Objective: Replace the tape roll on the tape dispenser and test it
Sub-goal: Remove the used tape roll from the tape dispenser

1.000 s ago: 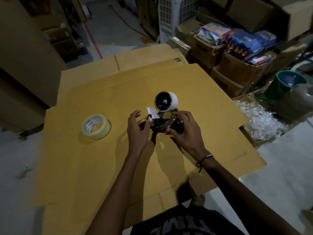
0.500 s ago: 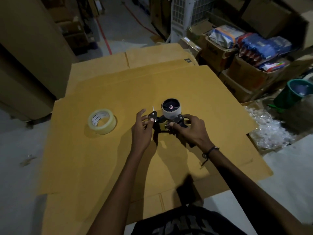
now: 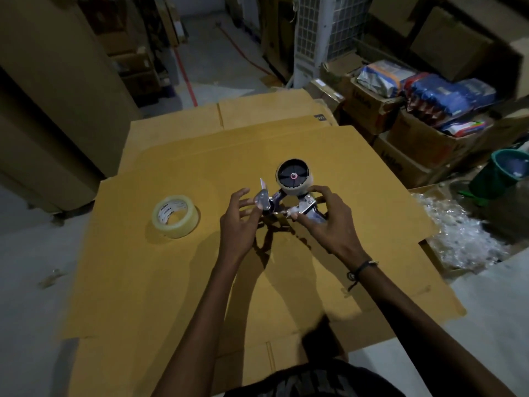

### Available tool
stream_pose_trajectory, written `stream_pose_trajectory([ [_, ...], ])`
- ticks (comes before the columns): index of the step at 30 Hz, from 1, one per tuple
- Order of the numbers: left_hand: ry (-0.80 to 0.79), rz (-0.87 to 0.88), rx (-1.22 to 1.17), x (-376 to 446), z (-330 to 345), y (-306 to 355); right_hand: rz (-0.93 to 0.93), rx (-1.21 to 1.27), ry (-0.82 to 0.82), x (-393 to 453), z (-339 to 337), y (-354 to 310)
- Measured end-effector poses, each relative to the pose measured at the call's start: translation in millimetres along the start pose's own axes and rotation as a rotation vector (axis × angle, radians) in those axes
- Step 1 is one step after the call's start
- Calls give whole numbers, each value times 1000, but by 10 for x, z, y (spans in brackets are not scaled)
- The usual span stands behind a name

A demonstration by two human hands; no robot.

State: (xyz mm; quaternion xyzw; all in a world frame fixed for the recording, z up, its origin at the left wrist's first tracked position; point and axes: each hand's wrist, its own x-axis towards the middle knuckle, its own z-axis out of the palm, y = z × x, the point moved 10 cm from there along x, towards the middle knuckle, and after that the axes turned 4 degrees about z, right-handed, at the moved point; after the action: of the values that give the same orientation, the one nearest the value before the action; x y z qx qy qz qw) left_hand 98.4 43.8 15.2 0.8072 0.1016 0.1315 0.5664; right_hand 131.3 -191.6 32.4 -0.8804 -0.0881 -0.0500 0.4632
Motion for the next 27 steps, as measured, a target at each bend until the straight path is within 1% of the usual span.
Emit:
stream_pose_trajectory([
  [3,-23,-59,30,-87,40,-150,40,-30,42,-97,44,96],
  [5,-31,-81,39,-125,55,-217,14,-62,65,-158,65,90],
  [8,-64,-119,-9,-158,99,-315,-10,-125,80,-207,61,36],
  [11,-96,-149,-71,-169,134,-290,-46,-257,78,-183,45,-56],
  [14,-49,-120,-109,-155,78,-124,-70,-381,27,-151,104,-91],
  [16,-19,-81,-110,-149,37,17,-82,-410,-1,-161,162,-79],
  [19,4,-41,-94,-143,-2,132,-142,-440,20,-221,230,-71],
  [23,70,-26,-36,-138,-86,70,-265,-493,67,-318,276,-180],
  [25,86,-27,-30,-145,-103,33,-278,-482,63,-326,266,-218],
  [27,79,-32,-31,-158,-79,21,-243,-445,48,-312,246,-191],
])
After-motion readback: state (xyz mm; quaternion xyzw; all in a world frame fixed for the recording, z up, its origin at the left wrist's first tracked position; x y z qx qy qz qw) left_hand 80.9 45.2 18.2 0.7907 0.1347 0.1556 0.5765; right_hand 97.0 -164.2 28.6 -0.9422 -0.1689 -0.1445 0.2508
